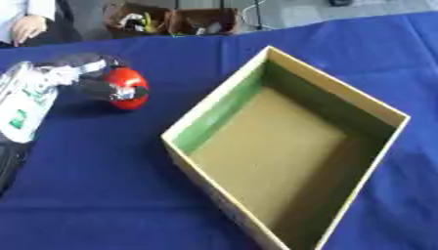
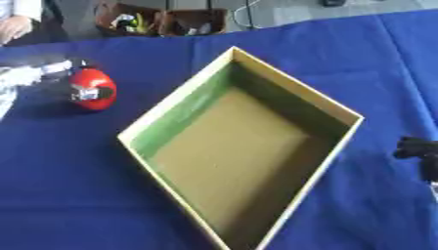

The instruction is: Pick up objects on the table and place them in the box.

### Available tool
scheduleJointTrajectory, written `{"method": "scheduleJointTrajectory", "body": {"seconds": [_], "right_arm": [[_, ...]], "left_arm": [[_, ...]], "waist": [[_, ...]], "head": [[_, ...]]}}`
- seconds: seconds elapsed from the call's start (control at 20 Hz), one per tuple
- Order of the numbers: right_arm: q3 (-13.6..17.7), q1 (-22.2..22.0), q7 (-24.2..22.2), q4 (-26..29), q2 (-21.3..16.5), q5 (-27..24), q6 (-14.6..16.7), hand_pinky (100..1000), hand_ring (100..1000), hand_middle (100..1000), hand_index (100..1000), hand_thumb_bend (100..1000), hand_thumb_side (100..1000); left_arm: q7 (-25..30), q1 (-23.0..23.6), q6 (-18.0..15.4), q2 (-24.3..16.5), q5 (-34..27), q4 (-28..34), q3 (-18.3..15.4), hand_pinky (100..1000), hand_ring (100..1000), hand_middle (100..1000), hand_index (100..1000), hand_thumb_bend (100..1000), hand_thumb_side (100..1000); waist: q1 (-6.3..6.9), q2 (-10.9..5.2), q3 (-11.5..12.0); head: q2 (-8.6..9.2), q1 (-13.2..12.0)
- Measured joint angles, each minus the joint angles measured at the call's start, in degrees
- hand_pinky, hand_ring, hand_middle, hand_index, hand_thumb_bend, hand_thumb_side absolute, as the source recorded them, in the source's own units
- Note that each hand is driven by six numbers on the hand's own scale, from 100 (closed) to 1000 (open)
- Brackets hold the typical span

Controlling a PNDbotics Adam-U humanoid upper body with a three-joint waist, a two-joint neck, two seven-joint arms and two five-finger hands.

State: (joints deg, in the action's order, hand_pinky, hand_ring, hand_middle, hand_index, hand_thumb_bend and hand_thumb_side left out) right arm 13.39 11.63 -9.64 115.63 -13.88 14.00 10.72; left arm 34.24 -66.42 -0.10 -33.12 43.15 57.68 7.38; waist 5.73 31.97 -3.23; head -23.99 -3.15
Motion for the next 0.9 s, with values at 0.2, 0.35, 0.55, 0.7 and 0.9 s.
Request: {"method": "scheduleJointTrajectory", "body": {"seconds": [0.2,0.35,0.55,0.7,0.9], "right_arm": [[0.03,0.0,0.63,0.07,0.0,0.09,-0.13,894,867,612,746,100,864],[0.04,-0.02,0.89,0.07,0.01,0.12,-0.22,895,868,610,744,100,868],[0.04,-0.08,0.96,0.07,0.01,0.42,-0.35,897,869,610,744,100,875],[0.05,-0.17,1.04,0.09,0.01,0.58,-0.68,897,869,609,744,100,879],[0.18,-0.32,1.03,0.2,0.02,0.62,-0.99,898,870,608,744,100,882]], "left_arm": [[0.51,-0.02,0.48,0.11,-0.77,-0.37,-0.18,359,499,770,963,471,738],[1.51,-0.14,0.89,0.11,-1.57,-0.54,-0.2,350,493,763,950,410,689],[2.06,-0.23,1.49,0.21,-2.81,-0.6,-0.2,384,538,744,937,269,619],[1.35,-0.26,2.22,0.41,-3.74,-0.44,-0.19,358,517,698,901,193,582],[-0.47,-0.19,3.39,0.46,-4.08,-0.27,-0.04,314,450,580,815,115,423]], "waist": [[0.02,0.0,0.0],[0.02,-0.04,0.04],[0.09,-0.18,0.15],[0.11,-0.23,0.25],[0.12,-0.32,0.37]], "head": [[0.0,-0.01],[-0.02,-0.01],[-0.04,0.01],[-0.07,0.08],[-0.09,0.18]]}}
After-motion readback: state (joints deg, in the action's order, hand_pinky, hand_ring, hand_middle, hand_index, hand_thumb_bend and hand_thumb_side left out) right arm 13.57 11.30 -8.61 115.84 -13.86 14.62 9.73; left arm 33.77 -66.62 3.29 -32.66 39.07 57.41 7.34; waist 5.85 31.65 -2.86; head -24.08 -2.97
